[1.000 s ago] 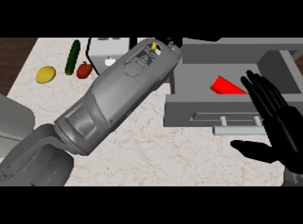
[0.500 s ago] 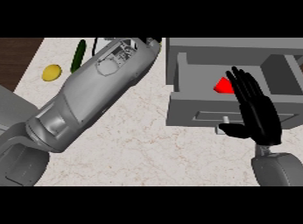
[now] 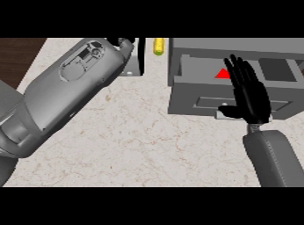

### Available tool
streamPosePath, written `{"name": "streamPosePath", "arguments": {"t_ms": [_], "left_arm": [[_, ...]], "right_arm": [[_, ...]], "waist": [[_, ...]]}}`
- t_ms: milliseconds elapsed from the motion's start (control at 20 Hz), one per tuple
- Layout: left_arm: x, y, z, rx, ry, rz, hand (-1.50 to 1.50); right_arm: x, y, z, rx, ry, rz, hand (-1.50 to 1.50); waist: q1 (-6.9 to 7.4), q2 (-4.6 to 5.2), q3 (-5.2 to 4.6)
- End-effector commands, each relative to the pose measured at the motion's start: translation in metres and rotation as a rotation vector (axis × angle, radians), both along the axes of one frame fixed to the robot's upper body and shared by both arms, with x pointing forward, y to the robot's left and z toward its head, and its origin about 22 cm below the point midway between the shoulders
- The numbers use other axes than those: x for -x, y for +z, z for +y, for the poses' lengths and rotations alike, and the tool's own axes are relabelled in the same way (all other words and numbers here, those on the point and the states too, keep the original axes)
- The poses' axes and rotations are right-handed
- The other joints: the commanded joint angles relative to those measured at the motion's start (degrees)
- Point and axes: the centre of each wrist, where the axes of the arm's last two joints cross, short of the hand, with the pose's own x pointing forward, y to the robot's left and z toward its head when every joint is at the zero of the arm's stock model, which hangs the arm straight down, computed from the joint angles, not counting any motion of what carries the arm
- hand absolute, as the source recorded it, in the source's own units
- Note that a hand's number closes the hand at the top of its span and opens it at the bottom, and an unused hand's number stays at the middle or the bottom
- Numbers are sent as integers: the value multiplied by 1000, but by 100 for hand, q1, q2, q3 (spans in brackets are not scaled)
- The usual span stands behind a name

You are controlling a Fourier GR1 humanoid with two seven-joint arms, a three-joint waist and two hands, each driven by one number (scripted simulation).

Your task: Pick up the can, place it into the drawer and close the drawer

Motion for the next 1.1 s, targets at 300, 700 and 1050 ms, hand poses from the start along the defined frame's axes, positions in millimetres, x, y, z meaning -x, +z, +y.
{"name": "streamPosePath", "arguments": {"t_ms": [300,700,1050], "left_arm": [[14,8,36,10,-15,43,-150],[23,-3,70,-24,10,50,-150],[46,-39,67,-19,-35,66,-150]], "right_arm": [[-35,-31,2,11,-69,-10,-150],[-74,-11,24,13,-82,-76,-150],[-101,15,30,14,-127,-122,-150]], "waist": [[171,160,127],[123,181,125],[320,245,126]]}}
